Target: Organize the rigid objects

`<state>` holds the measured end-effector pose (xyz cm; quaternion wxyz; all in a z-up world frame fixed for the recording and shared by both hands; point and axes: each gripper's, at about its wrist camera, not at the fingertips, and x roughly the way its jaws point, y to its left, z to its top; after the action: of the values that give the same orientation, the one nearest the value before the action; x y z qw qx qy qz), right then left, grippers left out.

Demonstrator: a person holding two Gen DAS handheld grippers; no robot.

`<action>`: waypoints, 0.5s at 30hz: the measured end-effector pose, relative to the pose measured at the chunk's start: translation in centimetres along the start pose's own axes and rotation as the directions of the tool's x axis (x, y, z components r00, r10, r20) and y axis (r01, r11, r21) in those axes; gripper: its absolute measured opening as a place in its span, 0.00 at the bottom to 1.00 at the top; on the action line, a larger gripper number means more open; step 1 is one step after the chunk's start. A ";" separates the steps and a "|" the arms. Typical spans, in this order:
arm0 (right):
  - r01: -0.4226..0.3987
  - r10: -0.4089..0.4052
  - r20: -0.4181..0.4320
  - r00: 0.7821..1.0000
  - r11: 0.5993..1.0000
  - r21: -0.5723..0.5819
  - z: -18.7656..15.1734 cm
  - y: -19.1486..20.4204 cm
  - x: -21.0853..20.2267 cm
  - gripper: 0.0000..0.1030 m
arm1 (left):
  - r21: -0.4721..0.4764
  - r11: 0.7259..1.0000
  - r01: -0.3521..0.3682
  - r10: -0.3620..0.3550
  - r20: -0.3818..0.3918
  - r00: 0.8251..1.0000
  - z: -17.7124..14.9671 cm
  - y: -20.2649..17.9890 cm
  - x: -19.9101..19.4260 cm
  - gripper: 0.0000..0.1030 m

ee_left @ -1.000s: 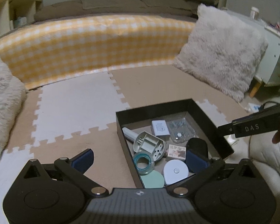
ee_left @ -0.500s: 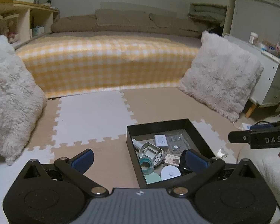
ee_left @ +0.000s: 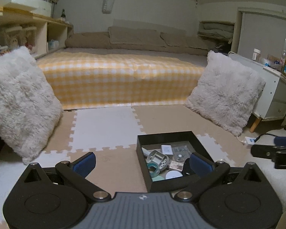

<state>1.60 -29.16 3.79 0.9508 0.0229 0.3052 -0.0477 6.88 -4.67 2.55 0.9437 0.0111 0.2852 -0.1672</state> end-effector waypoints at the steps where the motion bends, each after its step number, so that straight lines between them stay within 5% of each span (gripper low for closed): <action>1: 0.002 -0.002 0.011 1.000 1.000 0.000 -0.2 0.0 -0.4 0.94 | 0.004 1.000 -0.006 0.006 0.005 1.000 -0.2 -0.1 -0.2 1.00; 15: 0.045 -0.036 0.144 0.989 0.998 -0.054 -1.9 0.9 -3.3 1.00 | 0.016 0.999 -0.048 0.047 0.061 0.997 -2.6 0.3 -2.3 1.00</action>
<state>-2.10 -27.83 4.17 0.9693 -0.0138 0.2381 -0.0598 3.74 -3.40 1.63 0.9555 0.0209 0.2547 -0.1475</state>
